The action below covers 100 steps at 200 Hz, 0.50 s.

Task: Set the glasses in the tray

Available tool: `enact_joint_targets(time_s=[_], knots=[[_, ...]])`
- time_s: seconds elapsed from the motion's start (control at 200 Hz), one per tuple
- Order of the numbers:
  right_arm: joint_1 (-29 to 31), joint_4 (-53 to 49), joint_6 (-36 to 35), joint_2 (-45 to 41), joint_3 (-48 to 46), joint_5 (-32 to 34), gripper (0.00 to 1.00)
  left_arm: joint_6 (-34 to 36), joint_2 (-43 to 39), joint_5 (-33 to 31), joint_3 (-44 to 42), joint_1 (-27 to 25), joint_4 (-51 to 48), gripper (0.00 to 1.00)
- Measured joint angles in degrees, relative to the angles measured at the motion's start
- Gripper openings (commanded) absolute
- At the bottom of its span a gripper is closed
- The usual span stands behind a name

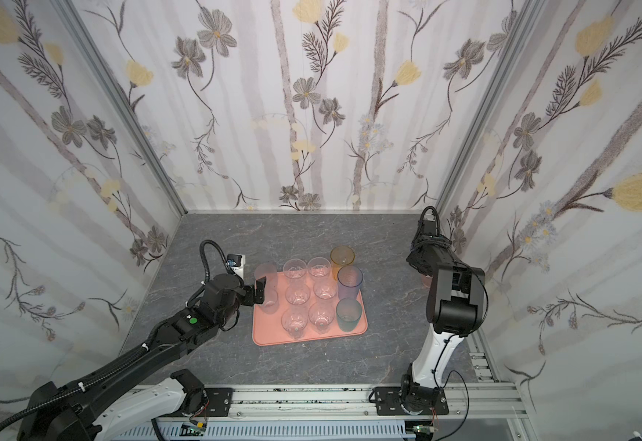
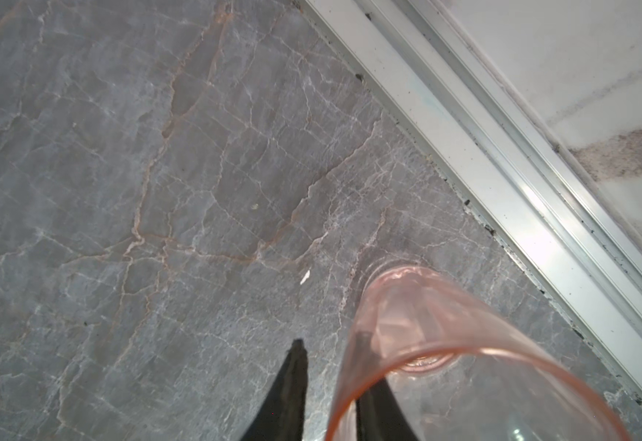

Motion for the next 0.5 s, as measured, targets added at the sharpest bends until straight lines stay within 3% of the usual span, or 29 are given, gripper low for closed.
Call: enact_joint_targets(time_s=[0.2,0.5], knots=[[1.18,0.61,-0.94,-2.82,-3.41,0.07,0.01,-0.5,-1.29,0.39,-0.22,0.39,0.02,1.0],[5.09,1.29,-1.33,-10.88,-7.08,-0.07,0.0,-0.94,-2.23,1.6,-0.33,0.59,0.02,1.0]])
